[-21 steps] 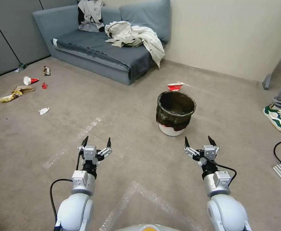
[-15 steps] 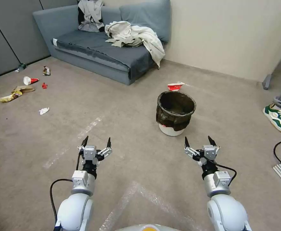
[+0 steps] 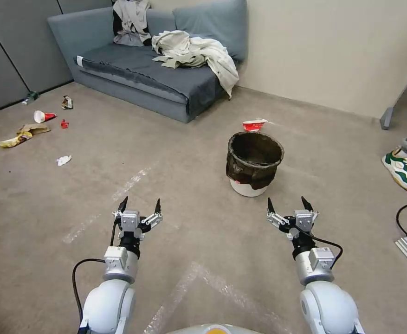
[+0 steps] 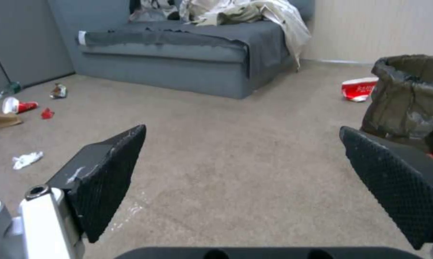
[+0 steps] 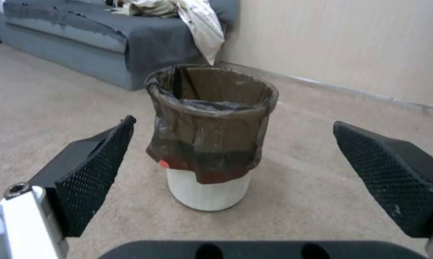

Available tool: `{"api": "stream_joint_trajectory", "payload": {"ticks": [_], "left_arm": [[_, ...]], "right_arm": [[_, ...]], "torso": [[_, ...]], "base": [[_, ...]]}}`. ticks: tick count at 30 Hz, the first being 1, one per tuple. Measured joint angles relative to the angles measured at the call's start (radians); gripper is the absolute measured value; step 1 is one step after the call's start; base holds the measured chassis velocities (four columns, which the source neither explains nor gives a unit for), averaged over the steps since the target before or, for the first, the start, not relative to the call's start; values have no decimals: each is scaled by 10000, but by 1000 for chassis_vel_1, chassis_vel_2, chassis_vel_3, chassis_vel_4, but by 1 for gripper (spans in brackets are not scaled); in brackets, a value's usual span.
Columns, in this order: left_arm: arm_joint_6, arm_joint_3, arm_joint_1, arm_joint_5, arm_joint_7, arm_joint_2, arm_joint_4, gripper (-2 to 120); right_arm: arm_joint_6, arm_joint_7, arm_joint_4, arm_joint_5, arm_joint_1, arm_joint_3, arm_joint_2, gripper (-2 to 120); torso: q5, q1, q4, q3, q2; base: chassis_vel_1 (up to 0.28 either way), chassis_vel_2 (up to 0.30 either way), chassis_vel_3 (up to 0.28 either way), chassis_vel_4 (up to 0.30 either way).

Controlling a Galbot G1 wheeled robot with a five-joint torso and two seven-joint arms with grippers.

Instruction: Pick up the trash can from the floor.

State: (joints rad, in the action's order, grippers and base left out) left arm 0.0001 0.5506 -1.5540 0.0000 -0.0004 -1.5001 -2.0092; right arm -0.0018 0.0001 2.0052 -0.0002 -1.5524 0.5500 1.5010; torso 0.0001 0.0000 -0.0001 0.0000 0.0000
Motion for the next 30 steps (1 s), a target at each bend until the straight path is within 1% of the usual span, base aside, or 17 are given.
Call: {"api": "stream_joint_trajectory", "payload": {"ticks": [1,3,4,6,7,9,10,12,13,14,16,18,20,21,22,23,30], "left_arm": [[0,0,0,0,0,0,0,100],[78,41,-252,-58,-41,0,-539,100],[78,41,-252,-58,-41,0,-539,100],[225,120,-651,-163,-124,-1,-1351,100],[225,120,-651,-163,-124,-1,-1351,100],[368,190,-1000,-255,-199,-1,-2073,100],[368,190,-1000,-255,-199,-1,-2073,100],[526,273,-1417,-359,-287,-3,-2926,100],[561,292,-1510,-383,-307,-5,-3125,100],[639,337,-1726,-441,-352,-6,-3567,100],[675,351,-1817,-464,-367,-7,-3755,100],[826,426,-2198,-559,-443,-9,-4546,100],[910,476,-2277,-565,-485,8,-4716,100],[1152,597,-2455,-577,-584,104,-4895,100],[1300,677,-2563,-579,-655,153,-4981,100],[1361,710,-2620,-580,-675,183,-5036,100],[1324,746,-2658,-582,-696,220,-5011,100]], "right_arm": [[0,0,0,0,0,0,0,100],[-192,12,589,-44,-197,0,114,100],[-192,12,589,-44,-197,0,114,100],[-494,57,1430,-121,-494,3,281,100],[-494,57,1430,-121,-494,3,281,100],[-781,103,2238,-195,-773,11,444,100],[-781,103,2238,-195,-773,11,444,100],[-1106,156,3163,-279,-1098,20,630,100],[-1182,167,3379,-296,-1170,20,672,100],[-1307,188,3765,-330,-1304,26,747,100],[-1422,183,3906,-259,-1336,36,751,100],[-1730,96,4106,48,-1371,90,695,100],[-1774,59,4107,78,-1377,97,674,100],[-1788,40,4105,88,-1381,110,667,100],[-1798,26,4072,92,-1380,121,650,100],[-1806,14,4033,96,-1381,126,644,100],[-1815,-111,3728,101,-1398,252,495,100]], "torso": [[0,0,0,0,0],[-2,0,0,0,0],[-2,0,0,0,0],[-2,0,1,0,0],[-2,0,1,0,0],[-2,0,2,-2,0],[-2,0,2,-2,0],[-2,0,1,-2,0],[-1,0,1,-2,0],[-3,0,0,-2,0],[-3,-1,-2,-2,0],[0,0,1,-2,0],[4,0,3,-2,1],[-2,0,-2,-1,1],[0,0,3,-2,0],[2,1,2,-1,0],[0,0,0,-2,1]], "base": [[0,0,0,0],[0,0,0,0],[0,0,0,0],[0,0,0,0],[0,0,0,0],[0,0,0,0],[0,0,0,0],[0,0,0,0],[0,0,0,0],[0,0,0,0],[0,0,0,0],[0,0,0,0],[0,0,0,0],[0,0,0,0],[0,0,0,0],[0,0,0,0],[0,0,0,0]]}}
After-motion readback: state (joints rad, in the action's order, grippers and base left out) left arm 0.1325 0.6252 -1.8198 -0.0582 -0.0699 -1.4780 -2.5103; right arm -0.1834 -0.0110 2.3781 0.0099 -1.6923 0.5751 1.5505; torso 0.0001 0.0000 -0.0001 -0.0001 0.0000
